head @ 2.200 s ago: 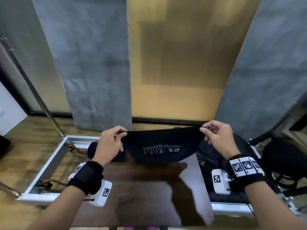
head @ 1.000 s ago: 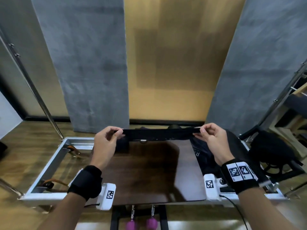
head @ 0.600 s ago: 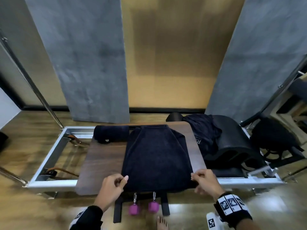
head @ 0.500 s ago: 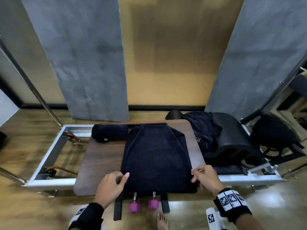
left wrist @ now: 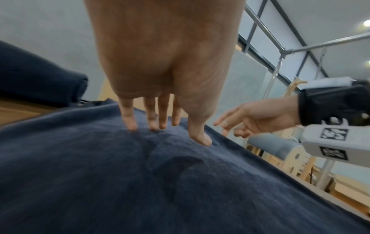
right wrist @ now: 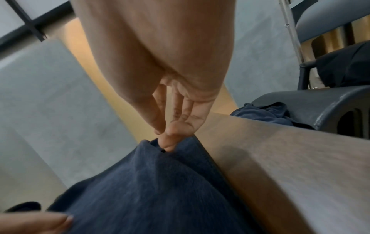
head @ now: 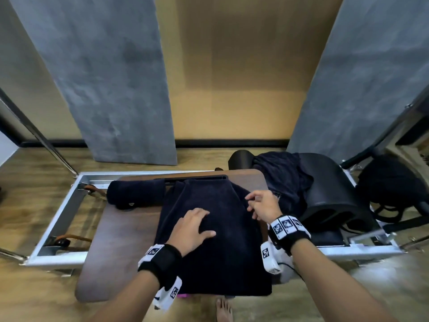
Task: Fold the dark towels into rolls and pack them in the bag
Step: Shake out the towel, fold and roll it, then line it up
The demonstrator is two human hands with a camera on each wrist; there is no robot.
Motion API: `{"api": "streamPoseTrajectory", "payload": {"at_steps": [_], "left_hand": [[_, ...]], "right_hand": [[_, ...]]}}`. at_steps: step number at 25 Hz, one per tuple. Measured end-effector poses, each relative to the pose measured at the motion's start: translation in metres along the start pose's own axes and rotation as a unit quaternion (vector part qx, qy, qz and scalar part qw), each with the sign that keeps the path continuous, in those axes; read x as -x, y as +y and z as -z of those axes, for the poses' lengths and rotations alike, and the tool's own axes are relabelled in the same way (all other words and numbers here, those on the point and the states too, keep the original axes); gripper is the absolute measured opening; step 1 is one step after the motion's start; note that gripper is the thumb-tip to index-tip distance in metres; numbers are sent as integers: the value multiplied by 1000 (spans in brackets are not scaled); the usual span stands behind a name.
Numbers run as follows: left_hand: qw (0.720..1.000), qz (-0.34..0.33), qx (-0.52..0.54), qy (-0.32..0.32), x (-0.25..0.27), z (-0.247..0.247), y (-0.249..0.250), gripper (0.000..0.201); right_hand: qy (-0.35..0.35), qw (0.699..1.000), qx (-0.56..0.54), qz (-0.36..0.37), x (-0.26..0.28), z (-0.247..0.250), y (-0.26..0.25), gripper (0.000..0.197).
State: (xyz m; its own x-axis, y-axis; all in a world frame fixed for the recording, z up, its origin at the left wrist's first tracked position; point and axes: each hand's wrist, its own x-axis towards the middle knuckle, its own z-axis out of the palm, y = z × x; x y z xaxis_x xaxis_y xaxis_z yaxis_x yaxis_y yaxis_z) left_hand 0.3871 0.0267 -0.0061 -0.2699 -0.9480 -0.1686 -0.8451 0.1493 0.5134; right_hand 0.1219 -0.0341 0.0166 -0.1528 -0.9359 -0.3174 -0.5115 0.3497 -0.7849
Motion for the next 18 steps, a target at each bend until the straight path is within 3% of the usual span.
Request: {"api": "streamPoseTrajectory", "payload": {"at_steps": [4,6,8,10,12,14,16,18], "left_hand": [[983,19,-128,-132,-43,-5,24,121],[973,38,-137,-183,-55,-6,27,131],[968,46,-138,-205,-60,-6,28,135],[966,51,-139,-212,-62,-8,28,136],[965,55,-141,-214,-62,-11,29,137],[964,57,-144,-214,-62,-13,30,137],[965,59,-142,-214,-62,-14,30,137],[965,58,-142,-213,-62,-13,30,137]], "right_hand": [[-40,985,150,72,-41,-9,-11,29],[-64,974,193,98,-55,-13,-8,34],[-60,972,192,121,-64,-13,-4,25],[0,979,158,130,-74,-6,2,15],[100,992,52,57,-86,4,7,15],[181,983,-19,-32,-94,13,9,13],[171,981,-59,-63,-96,15,9,16],[66,990,-117,-44,-92,9,7,25]]}}
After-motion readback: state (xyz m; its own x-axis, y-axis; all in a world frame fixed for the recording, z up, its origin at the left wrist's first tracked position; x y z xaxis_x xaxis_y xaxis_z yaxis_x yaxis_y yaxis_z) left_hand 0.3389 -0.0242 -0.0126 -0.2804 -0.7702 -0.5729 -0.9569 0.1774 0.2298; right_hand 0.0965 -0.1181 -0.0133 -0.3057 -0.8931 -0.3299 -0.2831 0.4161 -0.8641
